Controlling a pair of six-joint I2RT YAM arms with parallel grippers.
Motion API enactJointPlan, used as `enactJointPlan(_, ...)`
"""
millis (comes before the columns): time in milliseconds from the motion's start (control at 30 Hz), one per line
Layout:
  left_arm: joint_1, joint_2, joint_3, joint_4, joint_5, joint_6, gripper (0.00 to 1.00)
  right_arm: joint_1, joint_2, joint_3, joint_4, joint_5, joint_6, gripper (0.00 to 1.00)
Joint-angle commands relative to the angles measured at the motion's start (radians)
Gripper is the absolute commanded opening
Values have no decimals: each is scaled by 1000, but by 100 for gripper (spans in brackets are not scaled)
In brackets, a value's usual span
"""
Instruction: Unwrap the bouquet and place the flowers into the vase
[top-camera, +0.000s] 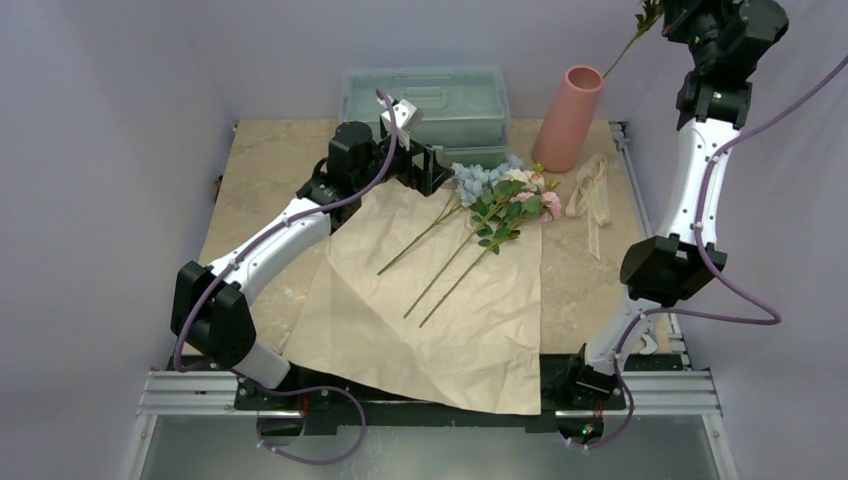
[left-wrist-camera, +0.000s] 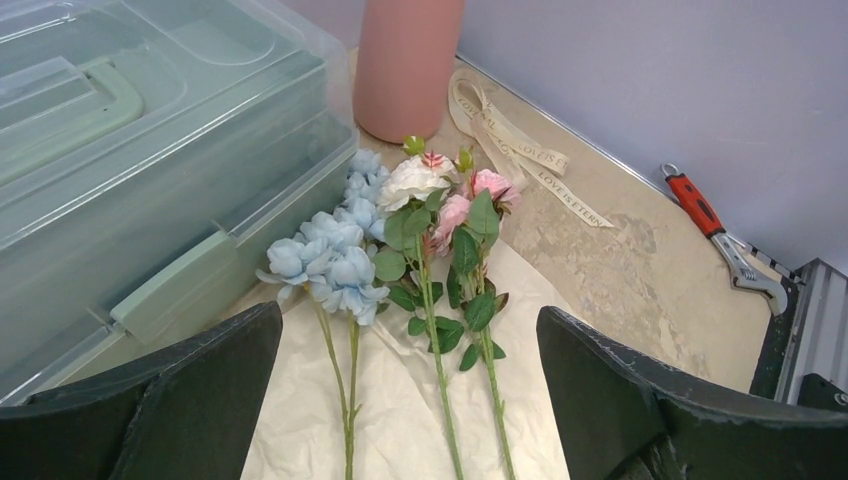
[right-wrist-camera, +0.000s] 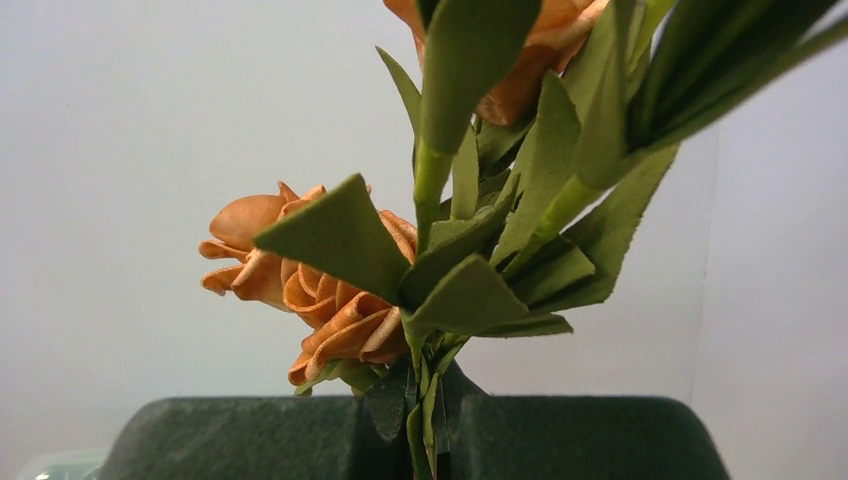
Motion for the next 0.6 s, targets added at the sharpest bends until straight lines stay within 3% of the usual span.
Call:
enactJointPlan(0,3,2,9,24,-16,-16,100,21,-30,-16,38,6,-17,0)
enactJointPlan(333,2,11,14,11,-44,3,100,83,41,-11,29,18,-58,0)
enactJointPlan(567,3,4,-1,12,-50,5,100,91,-7,18,78,57,-70,0)
